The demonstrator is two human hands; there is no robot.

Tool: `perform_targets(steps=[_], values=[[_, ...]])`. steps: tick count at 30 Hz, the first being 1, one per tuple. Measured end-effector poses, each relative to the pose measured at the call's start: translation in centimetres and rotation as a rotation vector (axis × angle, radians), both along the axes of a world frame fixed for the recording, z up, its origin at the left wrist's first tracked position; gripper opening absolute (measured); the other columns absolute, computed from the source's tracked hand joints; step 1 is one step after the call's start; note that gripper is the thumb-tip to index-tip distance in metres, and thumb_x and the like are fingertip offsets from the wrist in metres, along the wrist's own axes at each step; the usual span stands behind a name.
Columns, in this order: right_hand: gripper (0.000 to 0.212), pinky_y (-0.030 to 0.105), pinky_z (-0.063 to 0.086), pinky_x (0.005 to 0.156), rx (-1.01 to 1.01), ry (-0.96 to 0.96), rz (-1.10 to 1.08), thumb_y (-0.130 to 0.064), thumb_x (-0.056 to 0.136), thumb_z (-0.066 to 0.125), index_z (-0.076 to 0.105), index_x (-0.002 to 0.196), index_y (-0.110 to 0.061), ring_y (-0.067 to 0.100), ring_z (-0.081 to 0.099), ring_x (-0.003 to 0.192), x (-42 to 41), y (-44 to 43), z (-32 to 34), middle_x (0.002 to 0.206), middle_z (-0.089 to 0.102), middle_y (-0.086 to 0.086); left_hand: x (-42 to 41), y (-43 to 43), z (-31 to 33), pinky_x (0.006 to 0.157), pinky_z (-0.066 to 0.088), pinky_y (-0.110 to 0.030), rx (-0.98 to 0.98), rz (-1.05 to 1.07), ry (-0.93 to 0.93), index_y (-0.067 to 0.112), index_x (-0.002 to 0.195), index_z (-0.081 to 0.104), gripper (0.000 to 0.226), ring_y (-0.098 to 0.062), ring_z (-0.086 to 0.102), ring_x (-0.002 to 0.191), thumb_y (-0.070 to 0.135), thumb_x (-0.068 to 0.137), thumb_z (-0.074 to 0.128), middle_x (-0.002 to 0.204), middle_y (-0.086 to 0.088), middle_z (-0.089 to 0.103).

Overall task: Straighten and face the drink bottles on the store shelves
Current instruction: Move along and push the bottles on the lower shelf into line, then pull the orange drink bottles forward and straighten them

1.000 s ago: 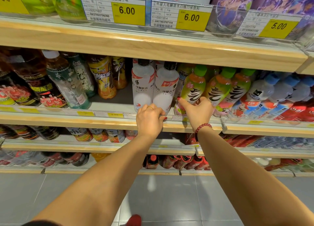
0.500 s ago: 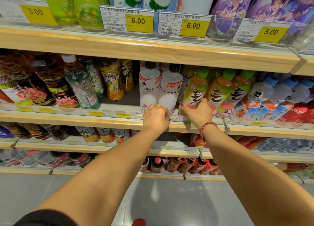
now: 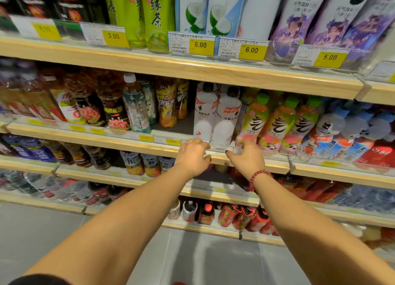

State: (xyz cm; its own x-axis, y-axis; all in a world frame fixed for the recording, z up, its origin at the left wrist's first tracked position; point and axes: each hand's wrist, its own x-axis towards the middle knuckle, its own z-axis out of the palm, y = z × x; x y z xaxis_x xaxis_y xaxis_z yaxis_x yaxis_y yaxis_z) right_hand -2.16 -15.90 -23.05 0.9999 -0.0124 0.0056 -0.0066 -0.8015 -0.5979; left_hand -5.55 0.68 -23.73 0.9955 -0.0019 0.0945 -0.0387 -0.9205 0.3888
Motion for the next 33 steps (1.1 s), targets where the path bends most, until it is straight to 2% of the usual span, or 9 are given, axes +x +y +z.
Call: perform_targets(steps=[11, 17, 33], values=[[0.058, 0.039, 0.045, 0.098, -0.022, -0.005, 0.242, -0.041, 0.083, 0.067, 0.051, 0.132, -0.013, 0.030, 0.049, 0.123, -3.2, 7.9, 0.2, 0.132, 0.056, 0.011, -8.2, 8.8, 0.4, 0.100, 0.039, -0.038, 0.119, 0.209, 0.054, 0.021, 0.130, 0.054, 0.046, -0.026, 0.047, 0.124, 0.033, 0.085, 0.061, 0.131, -0.004, 0.056], [0.058, 0.039, 0.044, 0.100, -0.019, -0.033, 0.297, -0.040, 0.083, 0.067, 0.051, 0.132, -0.014, 0.028, 0.048, 0.126, -4.3, 12.4, 1.1, 0.135, 0.054, 0.009, -10.3, 14.5, 0.8, 0.098, 0.041, -0.038, 0.141, 0.308, 0.054, 0.022, 0.132, 0.051, 0.049, -0.026, 0.045, 0.125, 0.036, 0.086, 0.060, 0.132, -0.004, 0.056], [0.059, 0.042, 0.046, 0.098, -0.046, -0.050, 0.219, -0.044, 0.085, 0.066, 0.049, 0.133, -0.014, 0.029, 0.047, 0.126, -7.5, 28.3, 2.2, 0.134, 0.053, 0.010, -13.2, 33.2, 1.1, 0.098, 0.042, -0.039, 0.147, 0.242, 0.001, 0.020, 0.131, 0.052, 0.048, -0.025, 0.049, 0.120, 0.037, 0.087, 0.062, 0.127, -0.002, 0.058]])
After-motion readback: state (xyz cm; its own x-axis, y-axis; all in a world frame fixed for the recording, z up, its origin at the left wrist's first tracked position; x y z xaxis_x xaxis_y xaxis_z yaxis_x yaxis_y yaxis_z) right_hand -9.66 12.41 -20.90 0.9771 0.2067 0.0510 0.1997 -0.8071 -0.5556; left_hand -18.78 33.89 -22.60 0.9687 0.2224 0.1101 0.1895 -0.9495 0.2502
